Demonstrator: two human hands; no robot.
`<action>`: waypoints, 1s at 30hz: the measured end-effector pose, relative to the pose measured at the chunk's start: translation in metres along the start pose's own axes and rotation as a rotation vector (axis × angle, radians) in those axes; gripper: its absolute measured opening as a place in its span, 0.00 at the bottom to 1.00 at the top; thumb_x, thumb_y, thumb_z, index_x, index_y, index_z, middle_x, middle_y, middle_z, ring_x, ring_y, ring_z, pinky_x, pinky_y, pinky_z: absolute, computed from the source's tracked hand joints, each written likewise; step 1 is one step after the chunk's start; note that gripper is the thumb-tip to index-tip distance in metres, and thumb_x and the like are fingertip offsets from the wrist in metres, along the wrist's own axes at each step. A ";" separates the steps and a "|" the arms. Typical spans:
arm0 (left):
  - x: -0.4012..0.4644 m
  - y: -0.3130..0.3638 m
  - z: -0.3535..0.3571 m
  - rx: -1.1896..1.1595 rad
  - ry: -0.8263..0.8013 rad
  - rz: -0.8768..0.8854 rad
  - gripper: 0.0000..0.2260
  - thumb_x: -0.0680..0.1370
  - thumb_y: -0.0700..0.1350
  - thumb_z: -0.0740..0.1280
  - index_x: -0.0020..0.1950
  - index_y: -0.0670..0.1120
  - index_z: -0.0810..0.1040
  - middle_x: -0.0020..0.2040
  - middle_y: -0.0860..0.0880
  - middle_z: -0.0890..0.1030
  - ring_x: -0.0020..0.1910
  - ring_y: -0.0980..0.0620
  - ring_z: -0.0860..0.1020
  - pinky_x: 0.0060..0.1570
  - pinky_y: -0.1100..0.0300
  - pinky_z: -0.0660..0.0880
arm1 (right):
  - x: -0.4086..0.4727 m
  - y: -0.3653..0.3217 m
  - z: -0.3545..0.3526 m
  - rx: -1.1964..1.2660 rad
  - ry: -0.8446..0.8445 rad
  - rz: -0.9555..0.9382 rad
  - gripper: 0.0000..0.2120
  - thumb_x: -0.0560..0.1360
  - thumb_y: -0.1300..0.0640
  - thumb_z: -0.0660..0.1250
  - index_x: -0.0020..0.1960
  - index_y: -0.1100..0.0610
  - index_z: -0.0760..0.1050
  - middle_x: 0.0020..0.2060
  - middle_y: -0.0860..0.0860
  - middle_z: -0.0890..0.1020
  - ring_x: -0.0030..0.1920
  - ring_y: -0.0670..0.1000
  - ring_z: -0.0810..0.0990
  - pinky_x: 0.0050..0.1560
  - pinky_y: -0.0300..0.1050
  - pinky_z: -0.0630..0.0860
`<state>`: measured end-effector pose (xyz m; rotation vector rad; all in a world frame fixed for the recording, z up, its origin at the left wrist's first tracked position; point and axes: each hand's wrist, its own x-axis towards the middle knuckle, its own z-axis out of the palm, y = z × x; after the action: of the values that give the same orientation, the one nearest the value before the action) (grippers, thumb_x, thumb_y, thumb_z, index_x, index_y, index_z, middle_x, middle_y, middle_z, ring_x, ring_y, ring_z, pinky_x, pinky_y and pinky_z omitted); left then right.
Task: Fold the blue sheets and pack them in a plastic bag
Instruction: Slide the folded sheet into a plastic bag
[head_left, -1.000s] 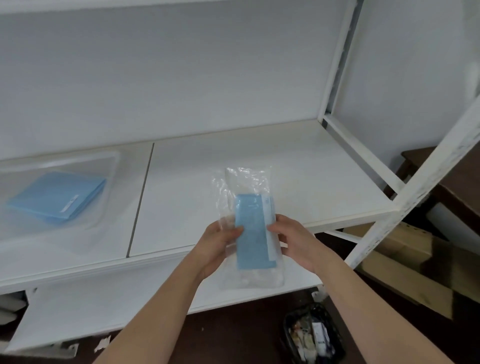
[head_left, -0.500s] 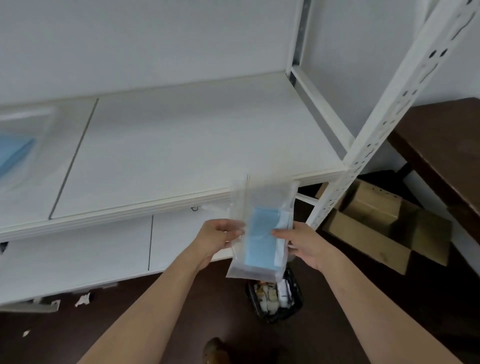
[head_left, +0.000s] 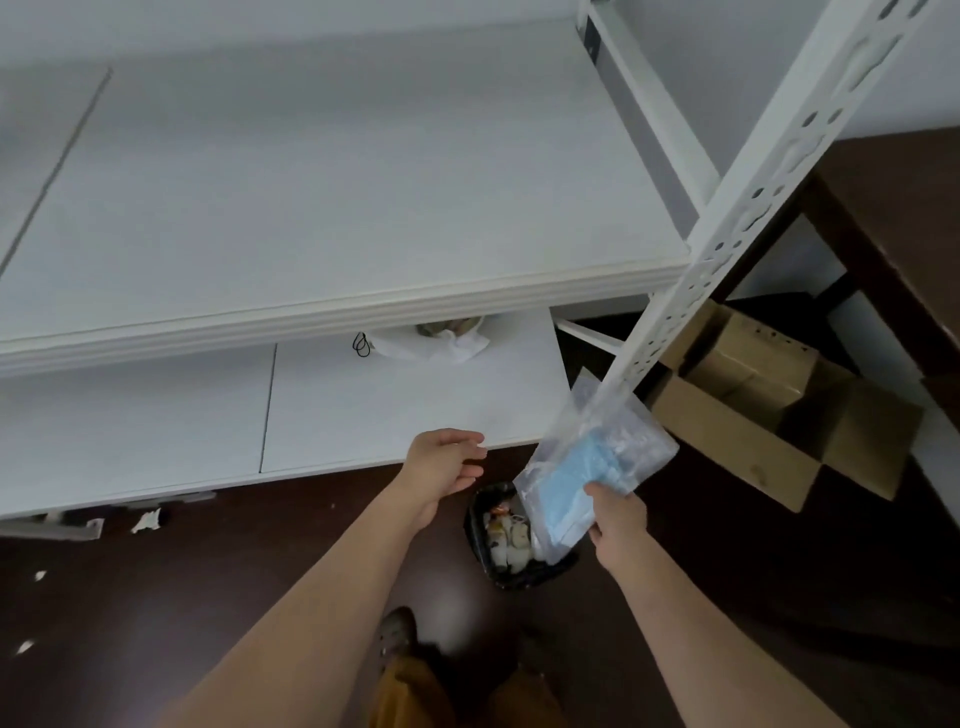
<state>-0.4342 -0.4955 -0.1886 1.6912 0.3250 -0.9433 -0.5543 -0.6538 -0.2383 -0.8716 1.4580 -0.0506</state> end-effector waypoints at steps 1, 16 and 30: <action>0.004 -0.005 0.002 -0.004 0.007 -0.007 0.06 0.79 0.39 0.63 0.52 0.45 0.79 0.46 0.47 0.82 0.41 0.51 0.78 0.48 0.60 0.77 | 0.005 0.004 0.001 0.018 0.017 0.015 0.18 0.75 0.63 0.66 0.65 0.63 0.70 0.50 0.56 0.75 0.49 0.55 0.74 0.50 0.47 0.72; 0.030 -0.049 0.008 0.015 0.071 -0.076 0.08 0.80 0.40 0.61 0.55 0.44 0.79 0.44 0.48 0.81 0.38 0.53 0.77 0.43 0.62 0.76 | 0.055 0.069 0.005 -0.137 0.063 0.061 0.28 0.76 0.63 0.65 0.74 0.61 0.61 0.69 0.58 0.69 0.67 0.59 0.70 0.63 0.49 0.68; -0.010 0.019 0.003 -0.023 0.060 0.012 0.08 0.78 0.37 0.62 0.54 0.43 0.80 0.45 0.47 0.81 0.39 0.50 0.79 0.47 0.60 0.77 | -0.002 -0.013 0.032 -0.143 -0.127 -0.090 0.07 0.76 0.68 0.62 0.52 0.70 0.73 0.32 0.52 0.70 0.32 0.48 0.67 0.42 0.47 0.75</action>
<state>-0.4297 -0.5026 -0.1687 1.7011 0.3644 -0.8782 -0.5204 -0.6465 -0.2332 -1.0381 1.3150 0.0420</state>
